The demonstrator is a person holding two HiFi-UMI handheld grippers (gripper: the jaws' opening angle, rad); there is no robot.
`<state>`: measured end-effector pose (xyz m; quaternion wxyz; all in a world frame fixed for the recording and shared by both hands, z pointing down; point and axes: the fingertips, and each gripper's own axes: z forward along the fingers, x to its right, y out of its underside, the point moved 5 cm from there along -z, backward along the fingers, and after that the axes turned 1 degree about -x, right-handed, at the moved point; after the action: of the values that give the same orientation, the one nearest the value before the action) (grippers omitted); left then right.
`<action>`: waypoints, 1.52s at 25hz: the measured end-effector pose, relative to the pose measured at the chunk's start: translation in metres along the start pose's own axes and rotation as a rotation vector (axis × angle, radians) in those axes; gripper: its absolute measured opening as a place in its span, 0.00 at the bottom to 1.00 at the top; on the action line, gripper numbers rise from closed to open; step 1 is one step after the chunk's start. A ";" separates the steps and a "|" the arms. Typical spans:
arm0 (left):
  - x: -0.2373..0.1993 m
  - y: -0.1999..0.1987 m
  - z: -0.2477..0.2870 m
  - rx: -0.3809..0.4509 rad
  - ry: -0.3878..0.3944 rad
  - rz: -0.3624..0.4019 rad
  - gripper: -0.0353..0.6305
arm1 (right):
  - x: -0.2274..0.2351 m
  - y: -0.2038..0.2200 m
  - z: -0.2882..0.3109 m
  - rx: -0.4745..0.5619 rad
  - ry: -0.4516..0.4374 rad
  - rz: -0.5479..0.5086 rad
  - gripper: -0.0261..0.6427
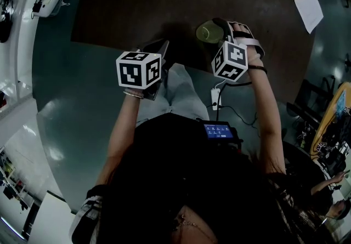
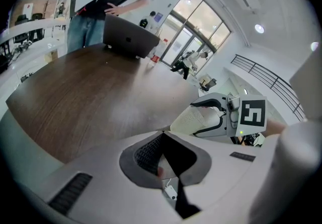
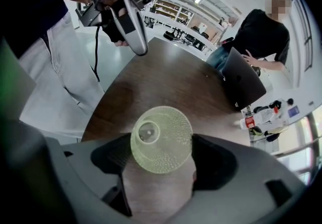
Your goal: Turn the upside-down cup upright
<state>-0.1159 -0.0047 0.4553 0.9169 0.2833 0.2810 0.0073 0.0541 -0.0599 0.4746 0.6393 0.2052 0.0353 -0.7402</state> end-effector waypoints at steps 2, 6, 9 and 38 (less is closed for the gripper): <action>0.000 0.002 0.001 -0.001 0.002 0.002 0.06 | -0.001 0.000 0.000 0.001 0.004 0.001 0.59; 0.000 0.003 0.001 -0.002 0.004 0.004 0.06 | -0.003 -0.002 0.000 0.008 0.003 0.004 0.59; 0.001 0.003 0.001 0.000 0.006 0.006 0.06 | -0.001 -0.002 -0.002 0.011 0.011 0.009 0.59; 0.073 -0.032 -0.023 0.108 0.108 0.212 0.06 | -0.003 0.008 -0.112 0.410 0.320 0.731 0.21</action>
<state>-0.0712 -0.0072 0.3854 0.8779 0.3595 0.2984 0.1045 0.0909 -0.0235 0.3748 0.7915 0.4385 -0.0885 -0.4164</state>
